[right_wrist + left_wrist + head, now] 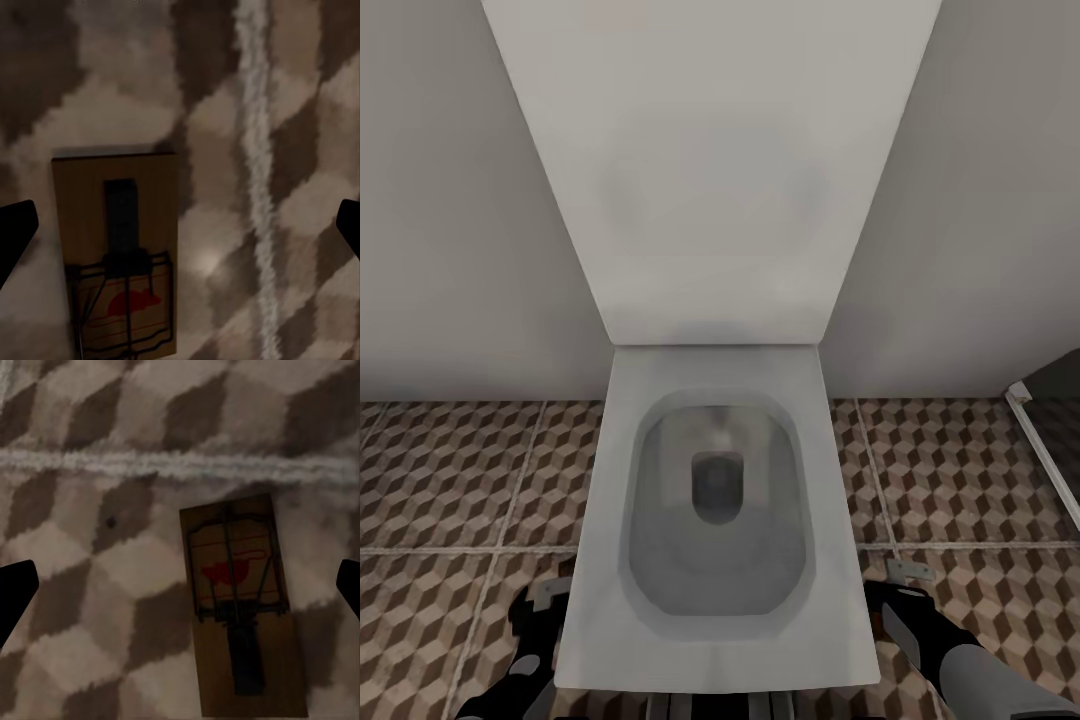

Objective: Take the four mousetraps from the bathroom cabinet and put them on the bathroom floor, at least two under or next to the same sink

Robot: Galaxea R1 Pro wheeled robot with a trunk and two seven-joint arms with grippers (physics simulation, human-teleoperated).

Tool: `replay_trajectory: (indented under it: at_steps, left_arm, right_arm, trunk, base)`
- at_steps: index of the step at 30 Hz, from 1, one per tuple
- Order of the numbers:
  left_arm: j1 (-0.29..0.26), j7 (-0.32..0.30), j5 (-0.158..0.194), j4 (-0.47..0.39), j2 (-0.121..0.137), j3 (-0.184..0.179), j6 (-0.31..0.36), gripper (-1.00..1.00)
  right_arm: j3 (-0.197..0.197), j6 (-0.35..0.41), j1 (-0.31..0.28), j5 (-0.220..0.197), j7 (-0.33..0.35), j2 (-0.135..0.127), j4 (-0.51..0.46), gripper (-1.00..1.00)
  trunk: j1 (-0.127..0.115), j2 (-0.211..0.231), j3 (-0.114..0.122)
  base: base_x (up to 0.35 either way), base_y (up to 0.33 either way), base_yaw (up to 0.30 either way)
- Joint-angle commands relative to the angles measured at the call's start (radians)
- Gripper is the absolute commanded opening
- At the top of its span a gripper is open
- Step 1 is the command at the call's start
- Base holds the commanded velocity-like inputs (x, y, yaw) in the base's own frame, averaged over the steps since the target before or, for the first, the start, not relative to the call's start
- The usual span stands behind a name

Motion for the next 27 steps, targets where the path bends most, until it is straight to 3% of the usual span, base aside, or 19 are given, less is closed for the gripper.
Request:
replay_trajectory:
  at_steps: [1,17,27]
  left_arm:
    - [-0.001,0.000,-0.003,0.000,0.000,0.004,-0.005,1.00]
    - [-0.001,0.011,0.001,-0.004,0.002,0.008,-0.014,1.00]
    - [-0.002,0.008,0.000,-0.005,0.002,0.003,-0.013,1.00]
  right_arm:
    - [0.009,0.006,0.000,-0.008,-0.006,-0.001,-0.002,1.00]
    - [0.009,0.005,0.000,-0.007,-0.006,-0.001,-0.002,1.00]
    - [0.009,0.005,0.000,-0.007,-0.006,-0.002,-0.002,1.00]
  trunk:
    - [0.000,0.000,-0.001]
    - [0.000,0.000,-0.001]
    - [0.000,0.000,-0.001]
  base:
    - [0.000,0.000,0.000]
    - [-0.006,0.000,0.000]
    - [-0.244,0.000,0.000]
